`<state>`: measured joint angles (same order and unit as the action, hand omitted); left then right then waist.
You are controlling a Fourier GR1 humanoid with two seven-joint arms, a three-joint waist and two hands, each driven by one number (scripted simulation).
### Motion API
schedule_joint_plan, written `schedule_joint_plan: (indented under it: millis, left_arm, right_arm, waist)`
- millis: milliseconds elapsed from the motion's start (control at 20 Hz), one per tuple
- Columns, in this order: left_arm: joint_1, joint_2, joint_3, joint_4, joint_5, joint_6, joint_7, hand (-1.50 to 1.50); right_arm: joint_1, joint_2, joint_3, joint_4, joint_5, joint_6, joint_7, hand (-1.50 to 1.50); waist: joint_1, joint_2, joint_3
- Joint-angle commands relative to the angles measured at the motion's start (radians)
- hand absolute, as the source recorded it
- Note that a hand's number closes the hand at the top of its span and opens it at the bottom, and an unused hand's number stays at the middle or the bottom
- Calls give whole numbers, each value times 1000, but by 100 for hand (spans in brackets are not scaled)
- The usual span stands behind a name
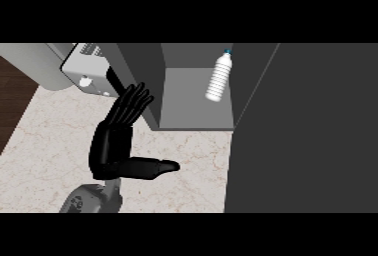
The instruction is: Pick up the bottled water, place it into the cabinet and close the cabinet
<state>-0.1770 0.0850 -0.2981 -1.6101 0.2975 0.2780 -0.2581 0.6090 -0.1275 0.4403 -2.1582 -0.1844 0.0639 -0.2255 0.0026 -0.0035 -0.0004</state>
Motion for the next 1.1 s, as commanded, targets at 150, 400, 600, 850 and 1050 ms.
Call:
schedule_joint_plan:
  millis: [150, 400, 600, 850, 1050]
  left_arm:
    - [151, -4, -86, -268, -8, -4, 86, -150]
    - [310, 37, -159, -406, -16, -40, 68, -150]
    - [389, 79, -126, -479, 28, -69, 61, -150]
    - [553, 130, -91, -541, 58, -121, -44, -150]
    - [671, 194, -12, -658, 108, -167, -58, -150]
  right_arm:
    - [-36, 21, 47, 16, 46, -39, -11, -150]
    - [6, -111, 33, 32, 84, 69, -67, -150]
    - [-45, -156, 83, -17, 99, 94, 80, 150]
    - [-55, -162, 275, -88, 259, 97, 128, 150]
    - [-99, -187, 271, -107, 232, 123, 195, 150]
  waist:
    - [-1, 1, 1]
    - [0, -2, 1]
    - [7, 1, 0]
    - [12, -2, -2]
    - [22, -2, -1]
